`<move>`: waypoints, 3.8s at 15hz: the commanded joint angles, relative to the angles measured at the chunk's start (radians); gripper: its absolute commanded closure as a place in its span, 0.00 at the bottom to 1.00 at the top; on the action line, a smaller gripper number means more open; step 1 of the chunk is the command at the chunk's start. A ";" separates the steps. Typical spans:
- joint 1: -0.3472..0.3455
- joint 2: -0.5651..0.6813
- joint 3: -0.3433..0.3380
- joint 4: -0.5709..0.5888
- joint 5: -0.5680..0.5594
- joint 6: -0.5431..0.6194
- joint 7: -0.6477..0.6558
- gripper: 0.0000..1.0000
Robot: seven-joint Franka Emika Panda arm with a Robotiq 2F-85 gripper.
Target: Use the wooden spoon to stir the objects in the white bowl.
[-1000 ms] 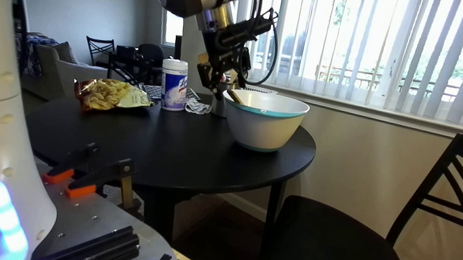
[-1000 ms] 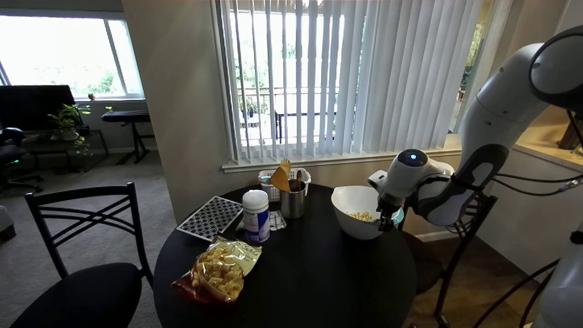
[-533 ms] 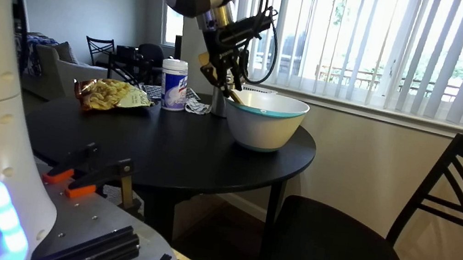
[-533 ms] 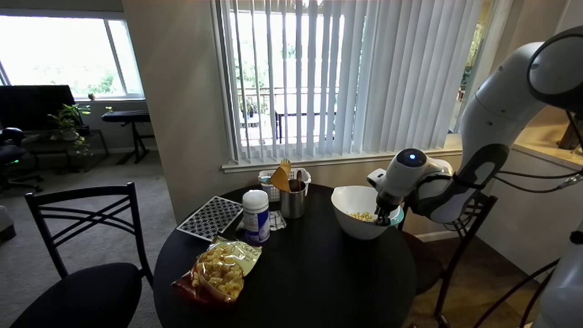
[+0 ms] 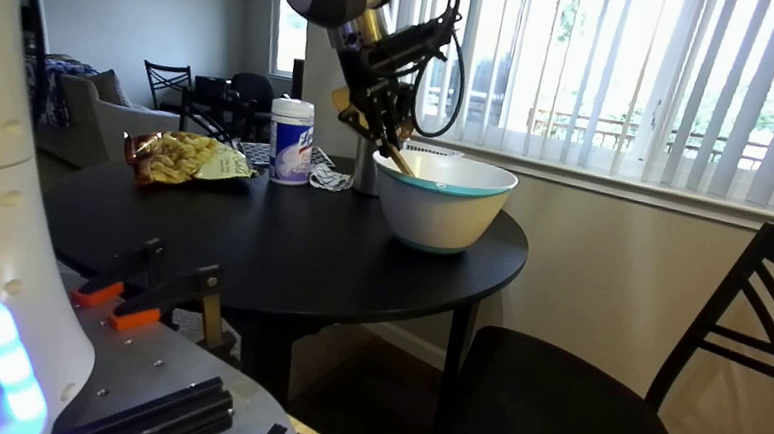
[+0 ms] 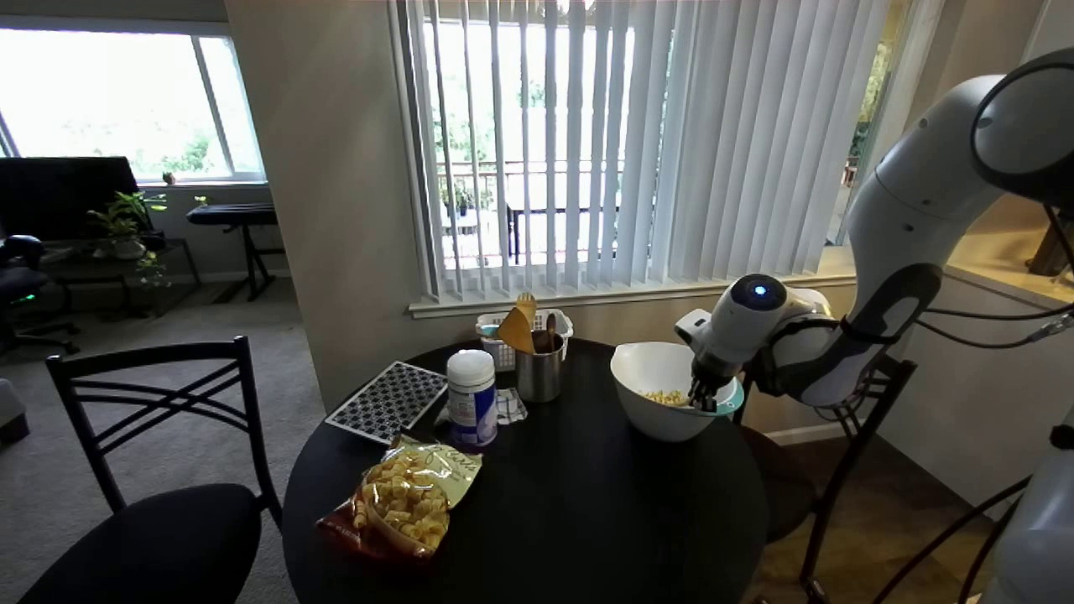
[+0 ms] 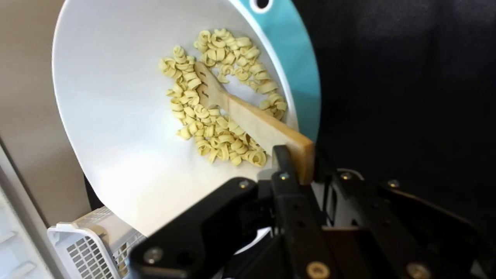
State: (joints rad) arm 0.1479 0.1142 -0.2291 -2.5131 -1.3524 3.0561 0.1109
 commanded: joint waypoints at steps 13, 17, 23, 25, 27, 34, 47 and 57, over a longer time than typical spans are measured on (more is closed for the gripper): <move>0.024 -0.145 0.023 0.034 0.543 -0.195 -0.498 0.95; 0.067 -0.161 0.055 0.153 0.880 -0.439 -0.780 0.95; -0.047 -0.144 0.183 0.505 0.958 -0.857 -0.871 0.95; -0.061 -0.124 0.191 0.591 0.979 -0.938 -0.902 0.95; -0.074 -0.096 0.192 0.646 1.019 -0.990 -0.943 0.95; -0.121 0.044 0.207 0.747 1.182 -1.116 -1.060 0.95; -0.163 0.187 0.292 0.751 1.288 -1.131 -1.141 0.95; -0.133 0.212 0.346 0.727 1.343 -0.976 -1.182 0.95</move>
State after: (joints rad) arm 0.0047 0.3163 0.0934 -1.7566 -0.0292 2.0109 -1.0648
